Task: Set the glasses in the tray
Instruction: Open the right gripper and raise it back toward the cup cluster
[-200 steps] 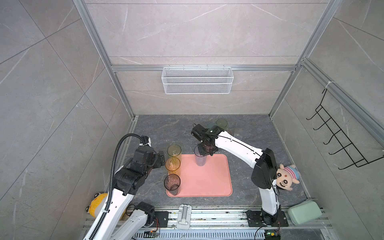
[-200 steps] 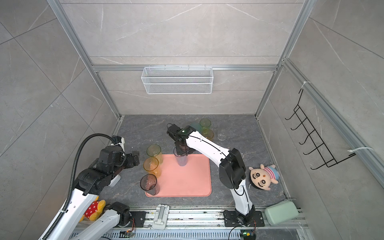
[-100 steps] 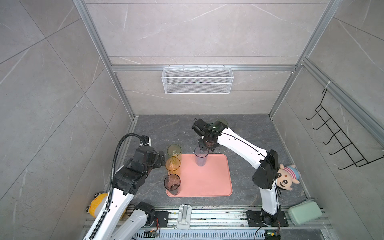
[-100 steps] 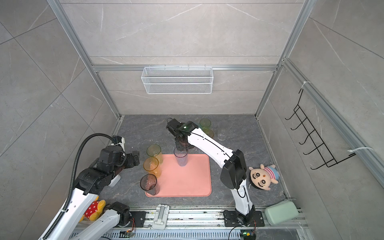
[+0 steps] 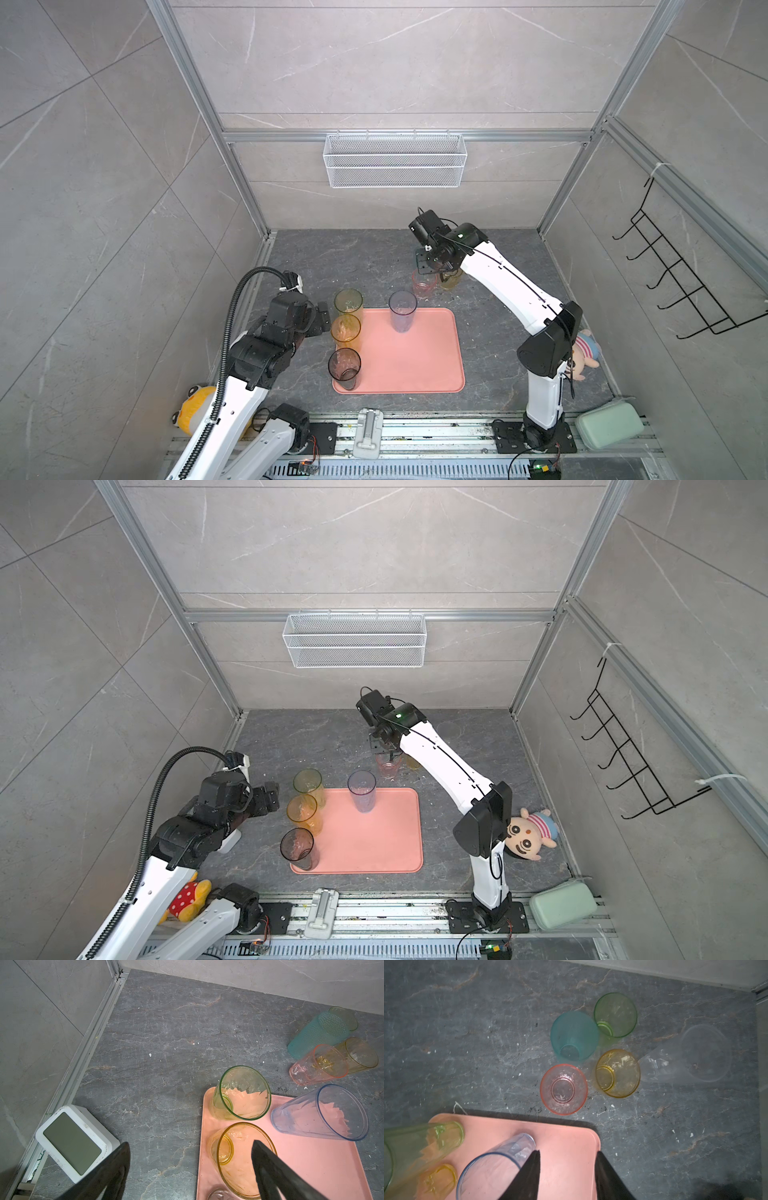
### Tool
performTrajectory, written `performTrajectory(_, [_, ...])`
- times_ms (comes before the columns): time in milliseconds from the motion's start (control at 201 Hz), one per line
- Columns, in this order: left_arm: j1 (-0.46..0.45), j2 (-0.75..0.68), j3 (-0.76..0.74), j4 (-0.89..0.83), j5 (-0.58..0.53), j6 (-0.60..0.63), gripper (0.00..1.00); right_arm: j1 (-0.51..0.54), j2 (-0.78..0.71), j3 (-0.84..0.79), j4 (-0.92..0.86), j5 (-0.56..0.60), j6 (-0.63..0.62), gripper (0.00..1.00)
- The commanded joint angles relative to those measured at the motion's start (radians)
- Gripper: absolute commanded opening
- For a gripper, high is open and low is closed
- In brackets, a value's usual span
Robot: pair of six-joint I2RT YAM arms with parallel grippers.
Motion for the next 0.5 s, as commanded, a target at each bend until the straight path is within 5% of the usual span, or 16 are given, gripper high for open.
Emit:
performTrajectory(0, [-0.003,-0.011,-0.002,0.014,-0.008,-0.008,0.91,-0.036,0.021,0.009,0.076,0.035,-0.024,0.47])
performTrajectory(493, [-0.002,-0.017,-0.001,0.011,-0.009,-0.008,0.91,-0.161,0.248,0.192,0.067,-0.11,0.032,0.5])
